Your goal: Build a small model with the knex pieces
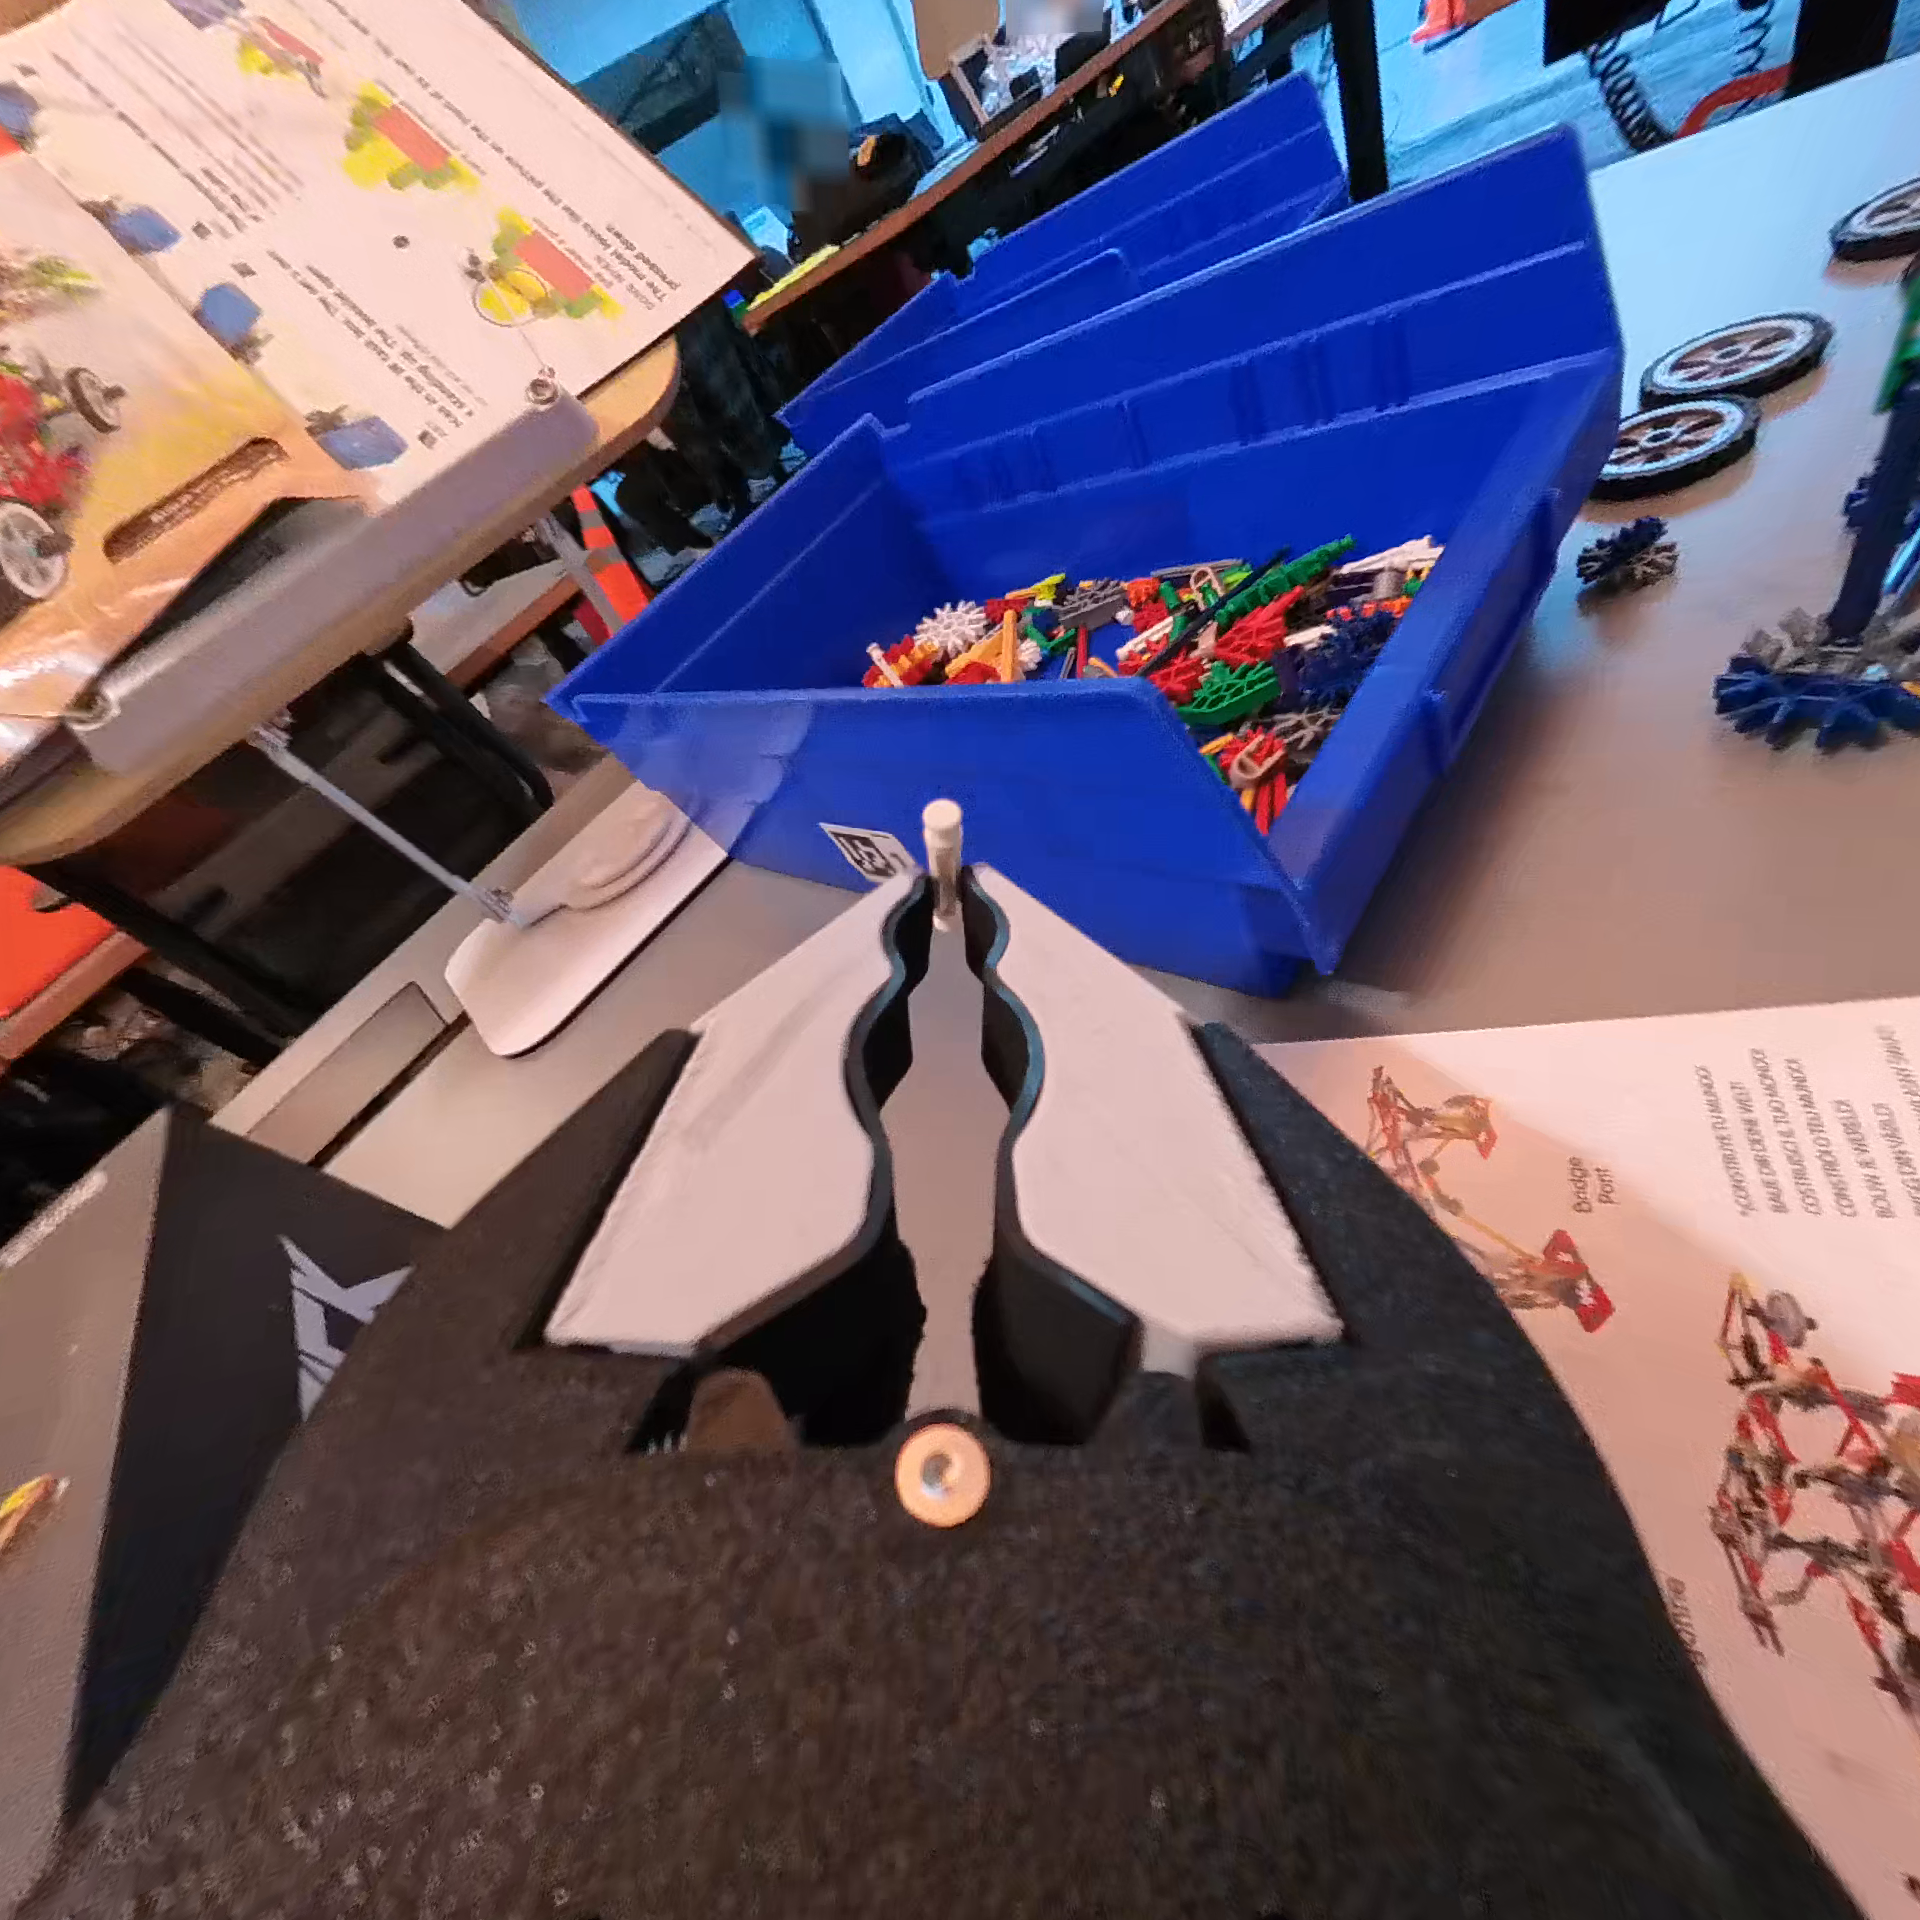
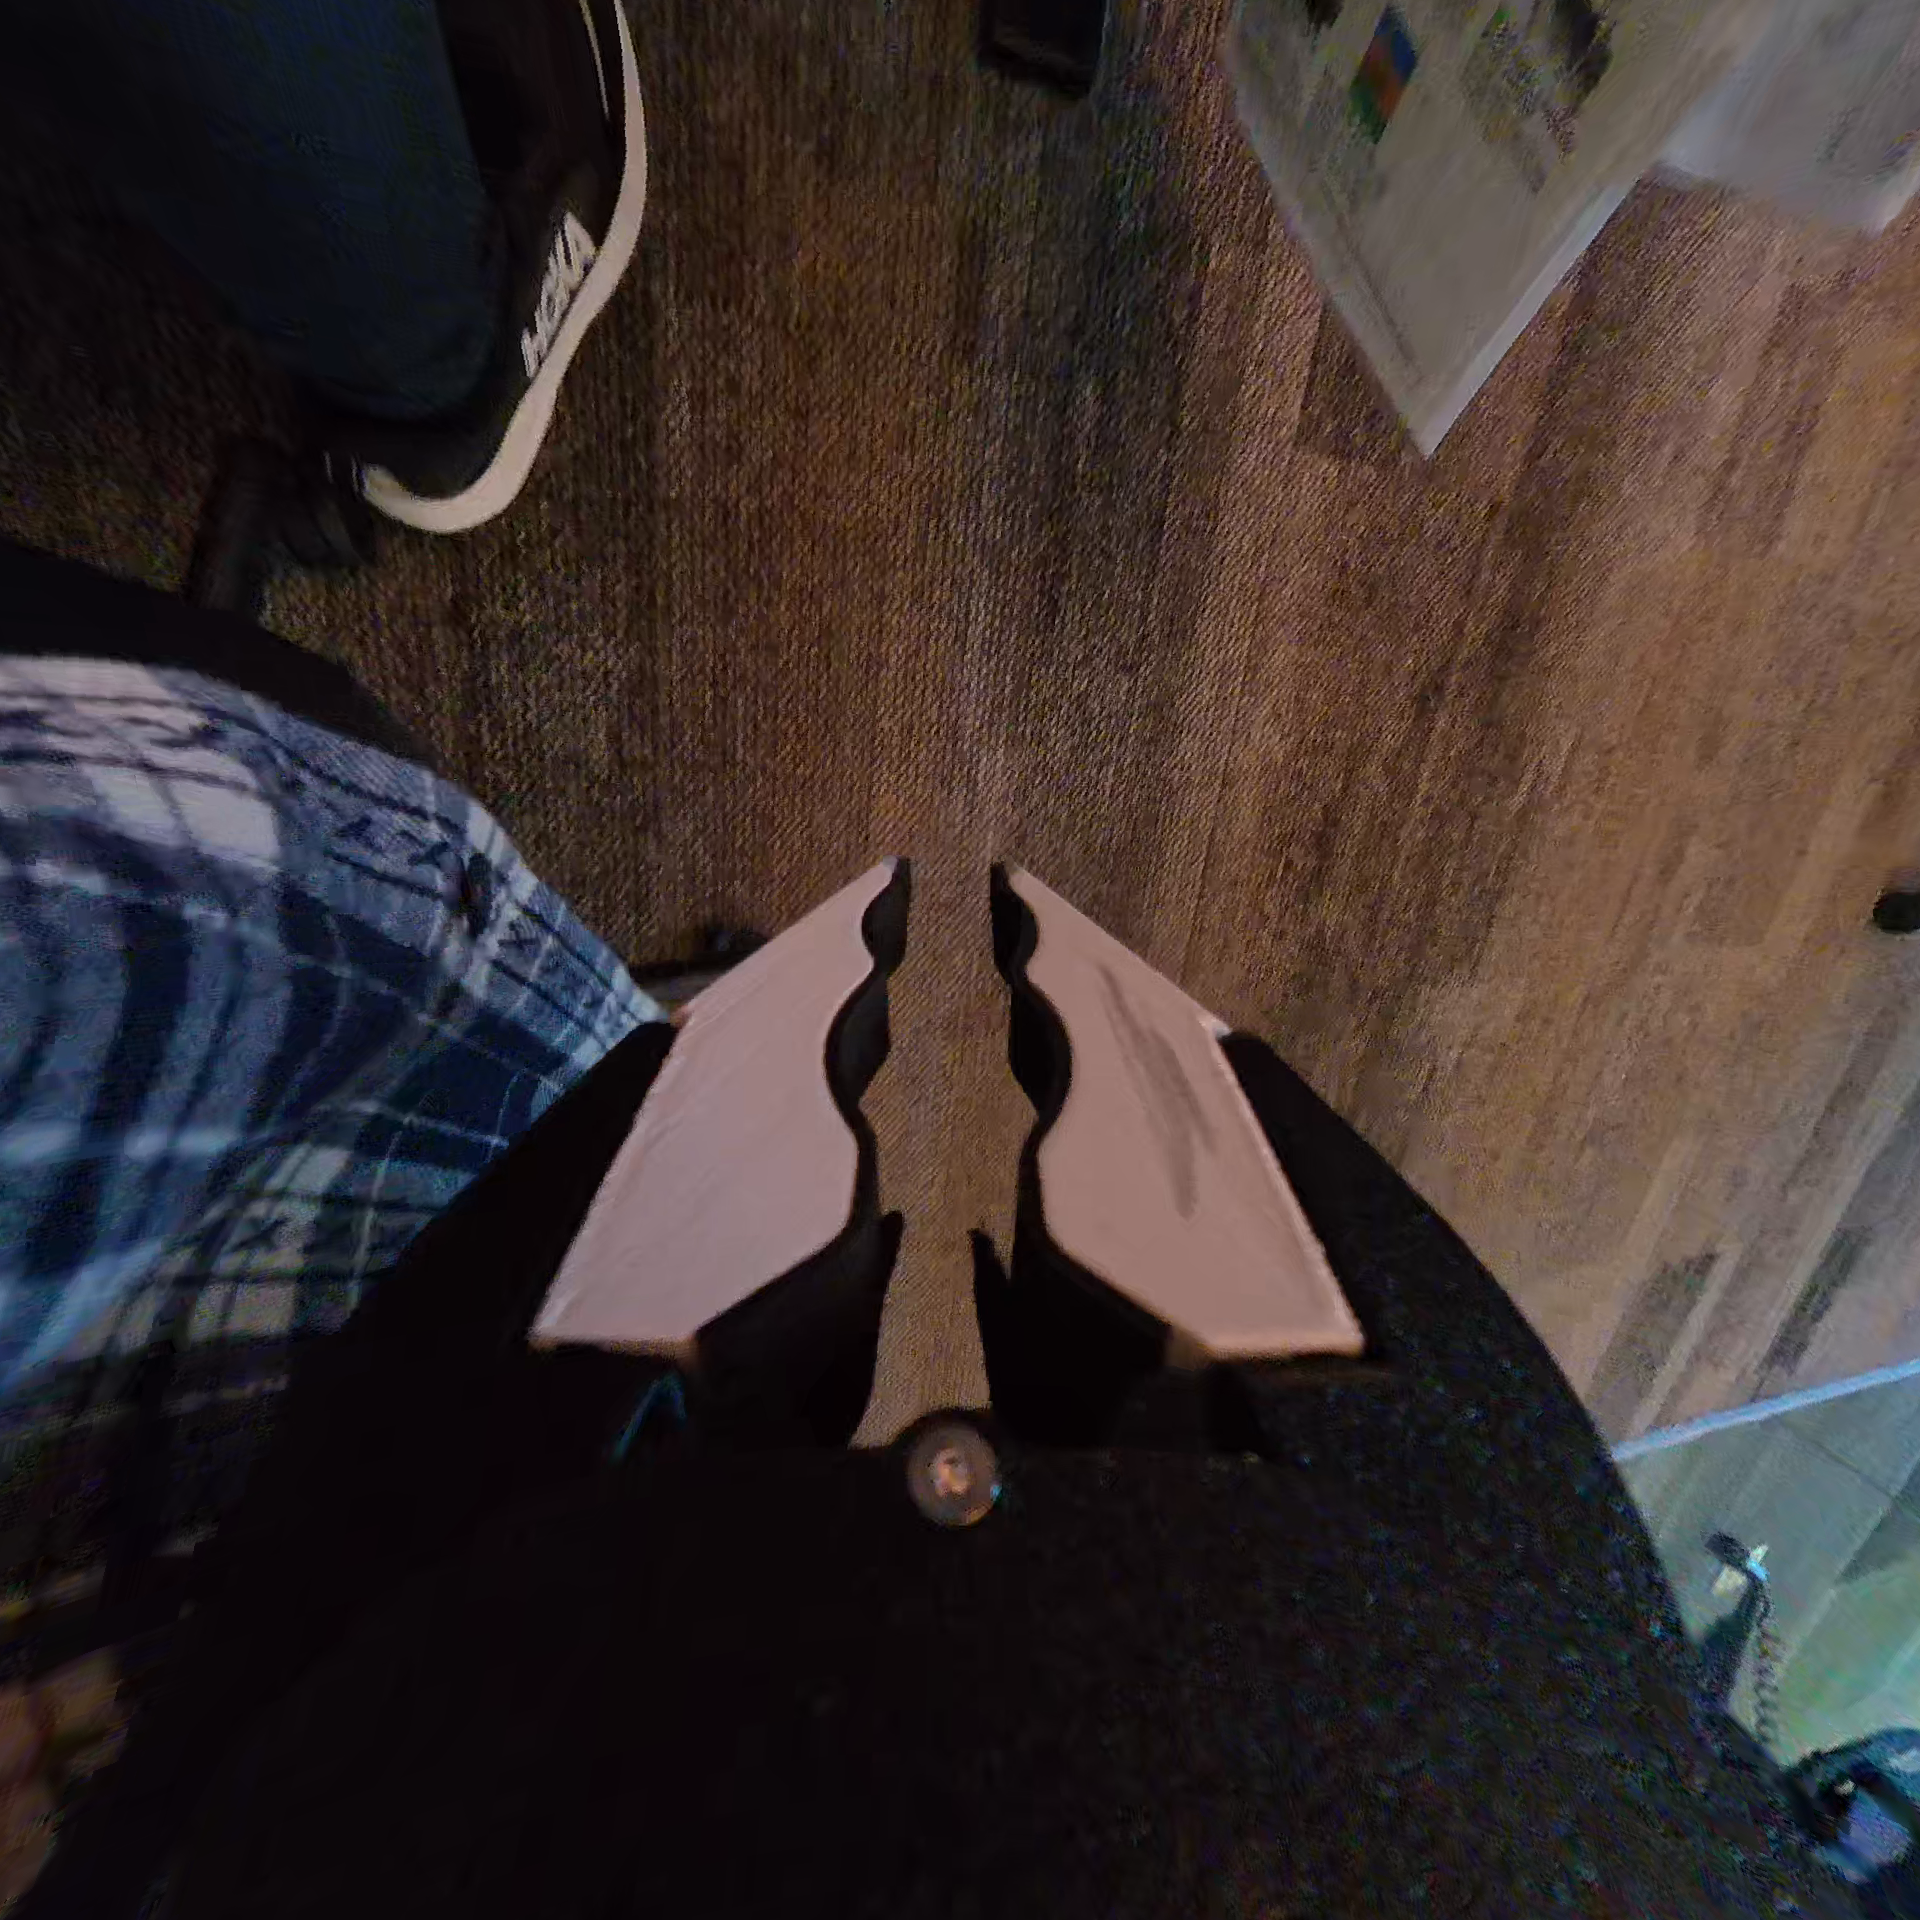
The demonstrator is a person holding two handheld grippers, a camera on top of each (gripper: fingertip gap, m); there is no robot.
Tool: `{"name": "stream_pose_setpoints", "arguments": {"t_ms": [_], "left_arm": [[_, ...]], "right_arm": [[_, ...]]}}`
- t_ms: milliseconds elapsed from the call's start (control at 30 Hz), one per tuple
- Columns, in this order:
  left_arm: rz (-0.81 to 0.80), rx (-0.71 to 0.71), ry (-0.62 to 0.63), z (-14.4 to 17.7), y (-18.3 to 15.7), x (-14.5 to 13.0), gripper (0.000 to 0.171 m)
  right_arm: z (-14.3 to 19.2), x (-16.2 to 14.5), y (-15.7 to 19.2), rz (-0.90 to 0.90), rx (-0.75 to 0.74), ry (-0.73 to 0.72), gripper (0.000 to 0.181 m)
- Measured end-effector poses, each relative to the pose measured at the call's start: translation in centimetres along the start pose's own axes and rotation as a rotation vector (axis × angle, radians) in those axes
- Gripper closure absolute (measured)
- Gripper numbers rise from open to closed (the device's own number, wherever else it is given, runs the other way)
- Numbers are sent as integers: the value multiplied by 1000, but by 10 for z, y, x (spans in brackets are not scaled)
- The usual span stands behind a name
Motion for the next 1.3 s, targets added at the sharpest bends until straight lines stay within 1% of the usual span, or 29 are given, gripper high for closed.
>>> {"name": "stream_pose_setpoints", "arguments": {"t_ms": [67, 133, 200, 300, 367, 400, 467, 500, 567, 600, 667, 767, 867, 1067, 1133, 1233, 1300], "left_arm": [[31, -18, 29, -3, 1, -6, 169], [55, -16, 25, -2, 4, -7, 169], [41, -24, 29, -2, 2, -7, 169], [13, -18, 35, -2, -1, -6, 168], [0, -13, 32, 0, -2, -5, 169], [-18, -7, 35, 1, -3, -4, 169], [-5, -13, 22, 3, -4, 0, 169], [-6, 3, 15, 5, -1, 1, 169], [-57, 50, 18, 7, 4, 0, 169], [-71, 55, 16, 6, 4, -1, 169], [-106, 52, 17, 5, 2, -2, 169], [-165, 56, 39, 2, -3, -5, 169], [-215, 42, 65, -3, -9, -9, 169], [-178, 61, 66, -1, -4, -9, 168], [-170, 47, 67, -1, -7, -9, 169], [-166, 20, 86, -2, -12, -12, 169], [-167, -2, 102, -5, -15, -14, 169]], "right_arm": [[-3, -11, 0, -26, 27, 43, 166], [-5, -28, 0, -66, 57, 94, 166], [-3, -43, 0, -133, 80, 112, 166], [2, -56, 2, -131, 81, 95, 166], [6, -57, -4, -158, 58, 50, 166], [8, -55, -8, -164, 39, 13, 166], [13, -45, -14, -189, 16, -86, 166], [16, -40, -12, -181, 9, -137, 165], [23, -30, -7, -125, -20, -238, 166], [27, -30, -6, -111, -37, -270, 166], [32, -38, -6, -148, -23, -291, 162], [46, -47, -9, -183, -13, -353, 162], [49, -49, -5, -140, -25, -363, 162], [44, -51, -4, -122, -34, -331, 161], [41, -61, -1, -102, -43, -281, 161], [40, -84, 6, -124, -38, -210, 161], [34, -94, 10, -143, -15, -166, 161]]}}
Point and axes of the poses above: each gripper's, where its closed fingertips meet, z back along the fingers, x out of its top, y = z × x across the jaws, the point moved 5 cm from there along z, back along the fingers, and after that the axes turned 6 degrees about z, right-handed, at the moved point
